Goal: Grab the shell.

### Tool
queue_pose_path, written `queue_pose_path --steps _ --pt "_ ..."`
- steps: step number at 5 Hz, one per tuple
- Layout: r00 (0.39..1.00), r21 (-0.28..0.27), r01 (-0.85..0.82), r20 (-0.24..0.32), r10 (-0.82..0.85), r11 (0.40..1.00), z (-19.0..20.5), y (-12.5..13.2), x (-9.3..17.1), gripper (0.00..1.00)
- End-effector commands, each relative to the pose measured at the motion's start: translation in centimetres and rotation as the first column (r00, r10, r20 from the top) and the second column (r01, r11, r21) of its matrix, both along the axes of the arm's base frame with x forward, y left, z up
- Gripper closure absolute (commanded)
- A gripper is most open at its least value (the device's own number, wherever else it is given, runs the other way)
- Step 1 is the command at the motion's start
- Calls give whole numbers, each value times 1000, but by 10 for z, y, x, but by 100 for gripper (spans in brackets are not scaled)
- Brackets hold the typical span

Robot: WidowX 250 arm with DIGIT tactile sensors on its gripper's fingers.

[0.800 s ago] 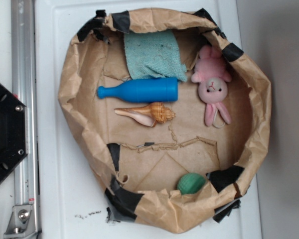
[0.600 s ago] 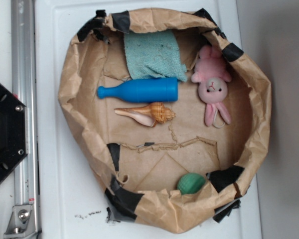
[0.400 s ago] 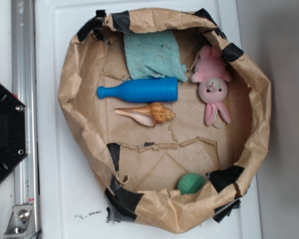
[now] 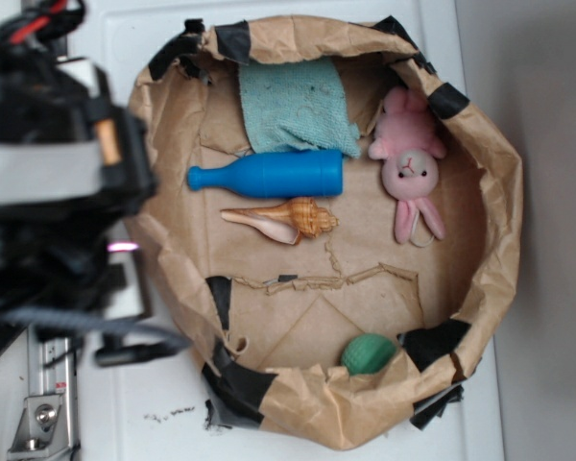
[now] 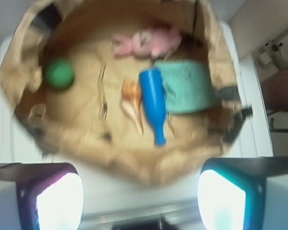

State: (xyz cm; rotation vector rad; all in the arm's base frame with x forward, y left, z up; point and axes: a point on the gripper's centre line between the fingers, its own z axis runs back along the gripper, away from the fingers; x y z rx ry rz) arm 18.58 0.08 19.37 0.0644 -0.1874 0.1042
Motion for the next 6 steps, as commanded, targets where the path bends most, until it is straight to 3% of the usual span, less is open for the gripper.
queue_pose_path --steps 1,2,3,4,5,6 --pt "983 -90 175 68 -169 981 -57 0 58 0" --pt "972 -100 232 75 -225 968 -91 -4 65 0" --pt "924 -176 373 153 -349 911 -106 -21 61 0" --pt "856 -158 506 210 -471 848 -108 -35 55 0" --pt "835 -103 546 147 -531 831 -117 -34 66 0" --pt "852 -90 523 83 -517 847 -133 -20 83 0"
